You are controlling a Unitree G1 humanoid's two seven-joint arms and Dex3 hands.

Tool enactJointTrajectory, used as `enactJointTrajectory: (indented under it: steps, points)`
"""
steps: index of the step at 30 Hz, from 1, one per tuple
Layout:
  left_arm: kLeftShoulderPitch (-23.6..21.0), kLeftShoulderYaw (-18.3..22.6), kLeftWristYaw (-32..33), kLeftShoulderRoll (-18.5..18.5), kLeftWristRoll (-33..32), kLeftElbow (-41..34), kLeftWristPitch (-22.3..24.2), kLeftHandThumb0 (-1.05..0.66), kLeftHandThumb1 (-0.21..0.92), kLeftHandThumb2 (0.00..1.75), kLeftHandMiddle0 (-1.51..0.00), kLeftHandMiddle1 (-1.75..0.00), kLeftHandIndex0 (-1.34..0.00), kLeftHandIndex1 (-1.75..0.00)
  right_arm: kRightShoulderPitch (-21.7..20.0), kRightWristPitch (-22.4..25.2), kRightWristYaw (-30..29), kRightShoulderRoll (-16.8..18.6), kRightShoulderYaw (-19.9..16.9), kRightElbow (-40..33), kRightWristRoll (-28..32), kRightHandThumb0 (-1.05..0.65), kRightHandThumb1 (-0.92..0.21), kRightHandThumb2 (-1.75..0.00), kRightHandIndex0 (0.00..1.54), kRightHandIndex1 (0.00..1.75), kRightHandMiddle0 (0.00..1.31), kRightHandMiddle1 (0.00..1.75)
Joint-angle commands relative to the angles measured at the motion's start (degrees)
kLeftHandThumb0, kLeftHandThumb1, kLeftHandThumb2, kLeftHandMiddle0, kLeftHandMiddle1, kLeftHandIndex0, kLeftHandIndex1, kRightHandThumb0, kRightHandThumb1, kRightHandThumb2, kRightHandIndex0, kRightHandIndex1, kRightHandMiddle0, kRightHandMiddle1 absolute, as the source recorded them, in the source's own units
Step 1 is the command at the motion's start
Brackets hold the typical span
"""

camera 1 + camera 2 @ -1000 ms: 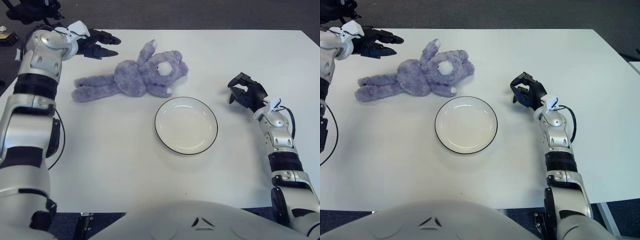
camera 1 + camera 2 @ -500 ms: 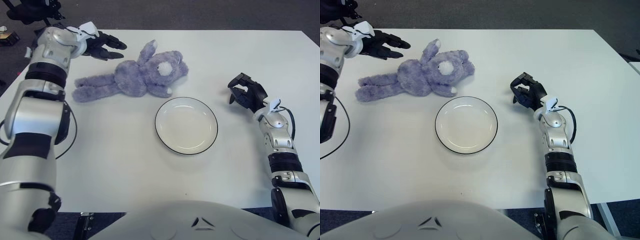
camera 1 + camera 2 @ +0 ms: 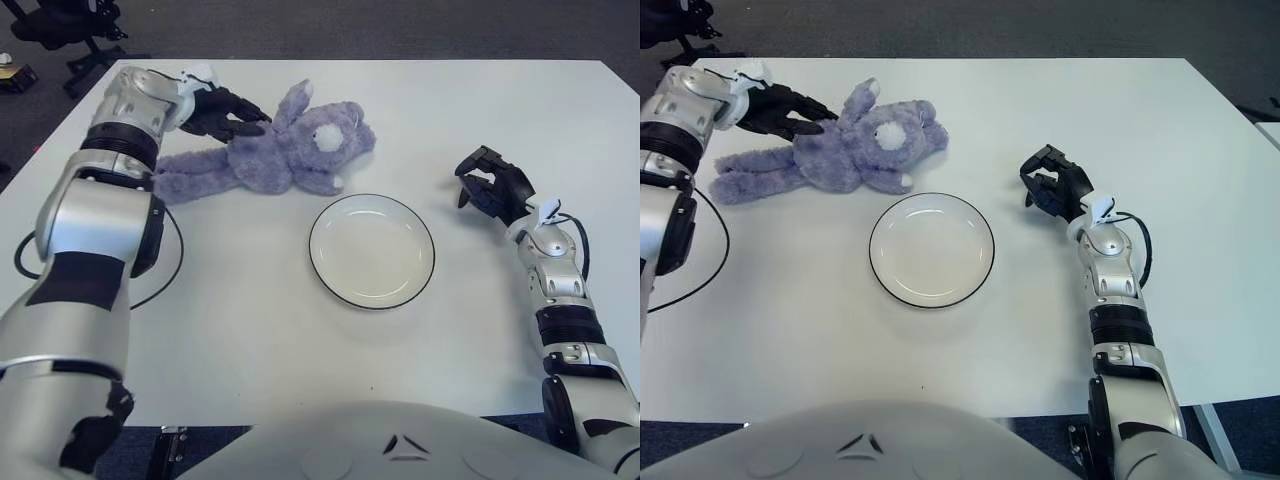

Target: Put the doll into the plate.

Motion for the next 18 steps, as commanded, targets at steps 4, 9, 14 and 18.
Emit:
enactJointTrajectory:
  steps: [4,9,14,18]
  points:
    - [-1.3,-1.5,-1.2,-2.4,1.9,-0.1,0.4,-0.71,0.92,0.07,-0.45,0.0,-0.38,0.0,2.3,1.4,0.9,0.0,1.1,2.2,-1.3,-0.35,-0.92,-0.38,0.79,1.59,0.35,1.59]
    - [-1.0,-1.6,-1.7,-3.3,2.0,-0.2,1.0,-0.74,0.92,0.04,-0.39,0.0,-0.37,0.0,2.3,1.4,1.1,-0.1,1.1,2.3,-1.3,-0.35,-0.92,-0.38,0.79,1.59,0.35,1.59]
    - [-0.1,-2.2,-1.9,-4.1,2.4,-0.3,1.9,-0.75,0.92,0.03,-0.36,0.0,-0.36,0.0,2.3,1.4,1.2,-0.2,1.1,2.3,-1.3,-0.35,-0.92,-0.38,0.79,1.59,0.35,1.59]
    - [0.2,-2.4,-1.9,-4.4,2.6,-0.4,2.2,-0.75,0.92,0.03,-0.35,0.0,-0.35,0.0,2.3,1.4,1.2,-0.2,1.2,2.3,-1.3,-0.35,-0.92,-0.38,0.78,1.59,0.35,1.59]
